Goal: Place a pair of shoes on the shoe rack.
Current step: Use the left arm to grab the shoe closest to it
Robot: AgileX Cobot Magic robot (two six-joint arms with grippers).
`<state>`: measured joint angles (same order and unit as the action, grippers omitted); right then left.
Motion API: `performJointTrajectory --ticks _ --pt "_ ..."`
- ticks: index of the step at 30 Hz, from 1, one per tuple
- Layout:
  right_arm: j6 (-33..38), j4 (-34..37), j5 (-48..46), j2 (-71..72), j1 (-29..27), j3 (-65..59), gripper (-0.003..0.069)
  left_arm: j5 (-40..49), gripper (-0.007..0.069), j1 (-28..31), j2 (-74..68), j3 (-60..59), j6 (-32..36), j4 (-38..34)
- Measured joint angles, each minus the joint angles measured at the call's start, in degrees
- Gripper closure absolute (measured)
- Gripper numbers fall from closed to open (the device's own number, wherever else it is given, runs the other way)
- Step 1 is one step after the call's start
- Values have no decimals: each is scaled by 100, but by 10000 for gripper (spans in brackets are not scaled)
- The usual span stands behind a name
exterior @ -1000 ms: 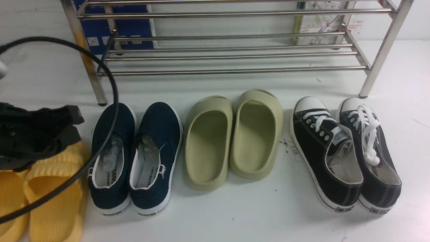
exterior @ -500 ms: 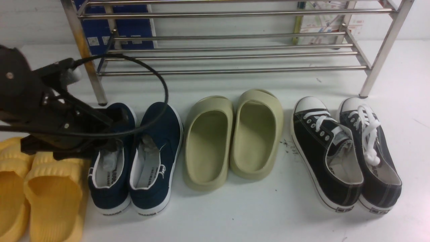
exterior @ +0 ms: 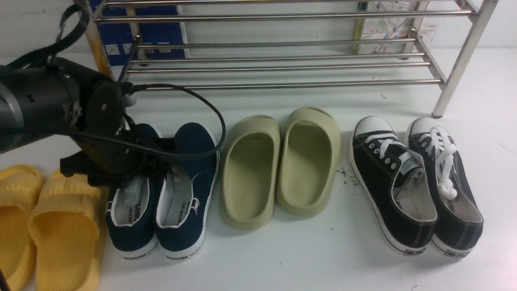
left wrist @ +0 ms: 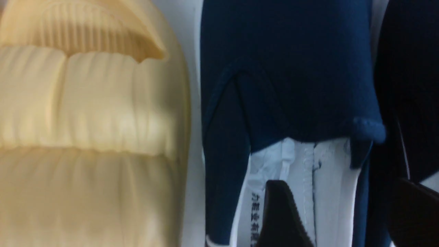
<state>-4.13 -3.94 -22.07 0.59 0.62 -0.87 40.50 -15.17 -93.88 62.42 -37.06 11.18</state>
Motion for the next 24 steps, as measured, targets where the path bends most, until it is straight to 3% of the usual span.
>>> performJointTrajectory --ticks 10,24 --pt "0 -4 0 0 0 0 422 -408 204 0 -331 0 -19 -12" --pt "0 -18 0 0 0 0 422 -97 220 0 -498 25 -19 23"
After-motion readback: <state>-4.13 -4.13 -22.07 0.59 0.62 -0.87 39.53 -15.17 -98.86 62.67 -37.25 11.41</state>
